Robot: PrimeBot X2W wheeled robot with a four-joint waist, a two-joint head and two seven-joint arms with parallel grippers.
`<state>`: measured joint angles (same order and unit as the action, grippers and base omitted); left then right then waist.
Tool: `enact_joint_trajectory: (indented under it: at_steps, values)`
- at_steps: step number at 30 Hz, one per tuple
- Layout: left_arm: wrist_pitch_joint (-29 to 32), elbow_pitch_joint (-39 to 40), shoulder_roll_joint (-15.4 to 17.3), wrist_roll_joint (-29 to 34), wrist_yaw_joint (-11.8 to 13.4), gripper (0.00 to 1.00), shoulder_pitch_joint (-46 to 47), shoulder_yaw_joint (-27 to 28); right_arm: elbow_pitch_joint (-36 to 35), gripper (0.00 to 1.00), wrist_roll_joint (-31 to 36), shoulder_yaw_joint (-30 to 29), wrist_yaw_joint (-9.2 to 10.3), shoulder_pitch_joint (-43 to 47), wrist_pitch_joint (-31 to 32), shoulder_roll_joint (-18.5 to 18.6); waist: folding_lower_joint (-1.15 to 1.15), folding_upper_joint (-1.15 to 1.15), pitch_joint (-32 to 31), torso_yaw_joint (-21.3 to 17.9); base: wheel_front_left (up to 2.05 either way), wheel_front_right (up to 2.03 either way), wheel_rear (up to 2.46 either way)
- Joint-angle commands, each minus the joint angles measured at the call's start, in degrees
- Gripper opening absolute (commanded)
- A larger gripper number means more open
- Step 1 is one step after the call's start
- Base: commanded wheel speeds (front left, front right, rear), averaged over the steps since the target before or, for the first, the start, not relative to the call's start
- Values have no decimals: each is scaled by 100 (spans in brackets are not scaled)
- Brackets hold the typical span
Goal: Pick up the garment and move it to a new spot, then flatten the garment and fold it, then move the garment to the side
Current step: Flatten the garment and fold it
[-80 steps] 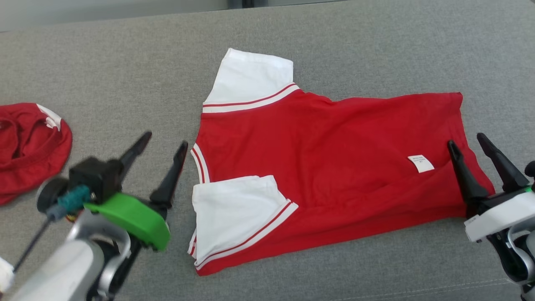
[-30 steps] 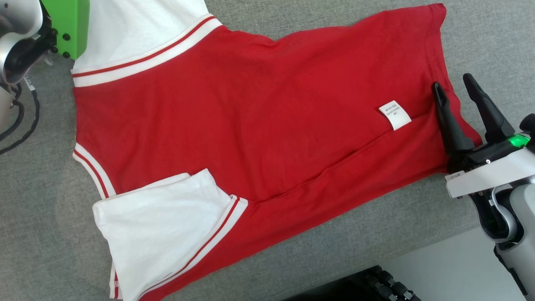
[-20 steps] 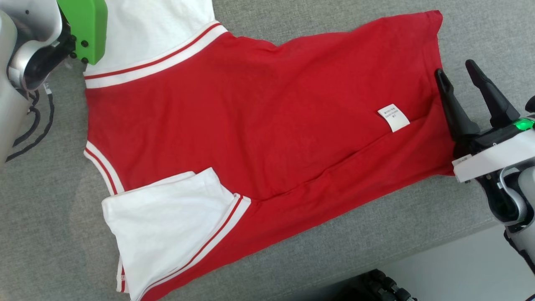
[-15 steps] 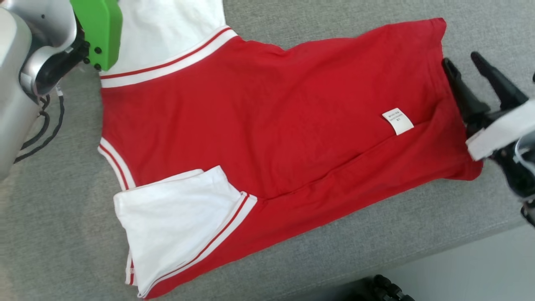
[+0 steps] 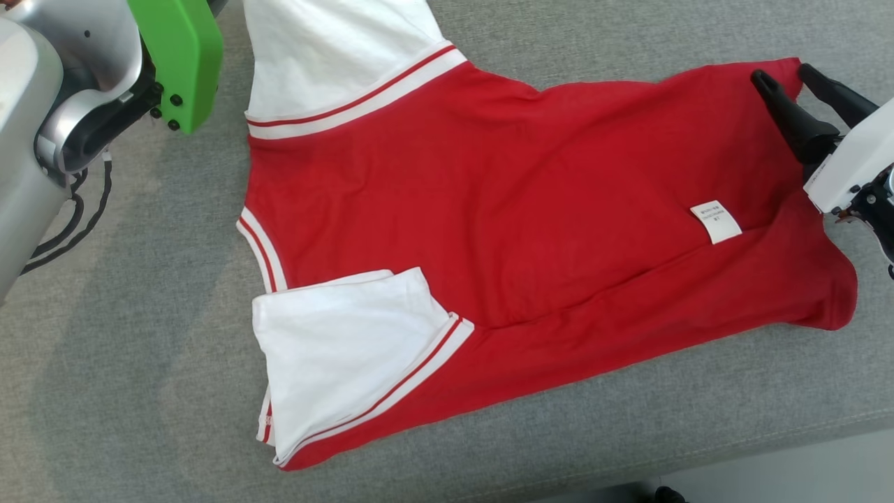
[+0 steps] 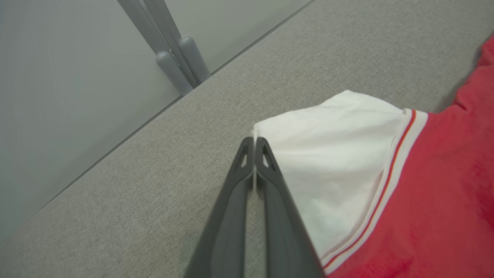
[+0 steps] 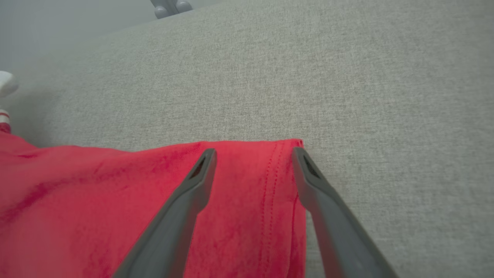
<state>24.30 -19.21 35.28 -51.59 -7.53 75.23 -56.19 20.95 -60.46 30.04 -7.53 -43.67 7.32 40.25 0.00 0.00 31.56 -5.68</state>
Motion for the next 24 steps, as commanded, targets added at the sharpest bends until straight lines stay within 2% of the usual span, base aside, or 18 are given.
enact_joint_trajectory:
  at_steps: [1,12,13,14,15,16,20,24]
  values:
    - [-19,3,63,-32,13,0,89,-8,65,100,-54,39,8,-76,4,16,0,0,17,45,0,0,0]
    - [-72,24,106,-8,13,0,103,-49,388,100,-256,243,8,-253,-27,89,0,0,49,120,0,0,0]
    - [-63,25,100,-16,13,0,105,-51,373,88,-286,283,8,-267,-16,84,0,0,50,124,0,0,0]
    - [-72,27,100,-12,13,0,118,-51,355,54,-302,306,8,-288,-37,85,0,0,54,128,0,0,0]
    - [-78,24,99,0,13,0,130,-53,331,33,-313,329,8,-316,-94,95,0,0,58,133,0,0,0]
    - [-93,22,99,11,13,0,130,-61,302,0,-330,353,8,-339,-127,107,0,0,60,139,0,0,0]
    - [-285,-7,139,132,13,0,173,-55,137,0,-436,433,8,-454,-278,197,0,0,74,167,0,0,0]
    - [-836,-91,139,394,33,0,315,50,7,0,-531,450,8,-606,-514,298,0,0,97,202,0,0,0]
